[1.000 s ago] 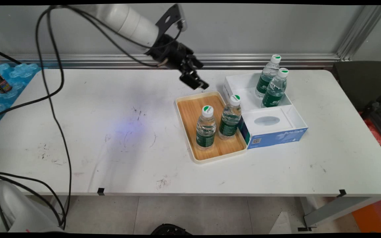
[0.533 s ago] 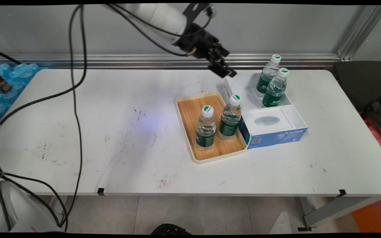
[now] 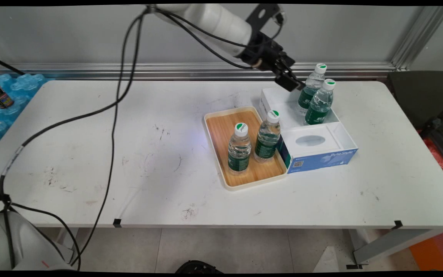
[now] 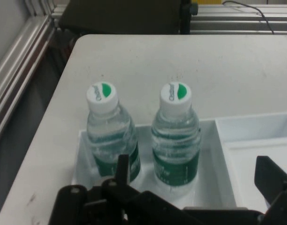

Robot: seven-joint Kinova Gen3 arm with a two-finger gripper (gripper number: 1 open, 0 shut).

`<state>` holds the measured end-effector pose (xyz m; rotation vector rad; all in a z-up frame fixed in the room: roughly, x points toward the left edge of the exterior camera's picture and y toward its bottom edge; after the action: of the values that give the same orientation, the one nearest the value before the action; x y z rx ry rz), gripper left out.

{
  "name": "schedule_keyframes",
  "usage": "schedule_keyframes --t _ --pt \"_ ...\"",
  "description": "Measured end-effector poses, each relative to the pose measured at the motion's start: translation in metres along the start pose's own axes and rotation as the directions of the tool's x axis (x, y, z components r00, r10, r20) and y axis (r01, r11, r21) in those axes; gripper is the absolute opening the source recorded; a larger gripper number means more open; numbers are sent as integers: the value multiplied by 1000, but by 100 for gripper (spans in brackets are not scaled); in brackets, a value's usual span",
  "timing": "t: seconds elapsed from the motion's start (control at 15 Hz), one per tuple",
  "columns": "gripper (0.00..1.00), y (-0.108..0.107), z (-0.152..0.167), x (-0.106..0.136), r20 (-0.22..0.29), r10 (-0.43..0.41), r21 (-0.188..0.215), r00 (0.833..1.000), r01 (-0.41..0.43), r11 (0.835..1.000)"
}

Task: Pick up the green bottle from the white box

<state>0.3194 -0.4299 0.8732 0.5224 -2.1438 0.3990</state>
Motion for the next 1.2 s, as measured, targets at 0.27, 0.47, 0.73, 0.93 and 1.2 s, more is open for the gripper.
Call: schedule_keyframes --t 0.27,0.47,0.73,0.93,1.2 --pt "100 2 33 3 -15 -14 2 1000 14 1000" --pt "100 3 55 3 -23 -22 3 999 22 1000" --pt "100 3 77 1 -30 -29 10 999 29 1000" --pt "100 1 91 -1 -34 -27 19 999 28 999" --pt "100 1 106 -6 -31 -23 23 999 23 999"
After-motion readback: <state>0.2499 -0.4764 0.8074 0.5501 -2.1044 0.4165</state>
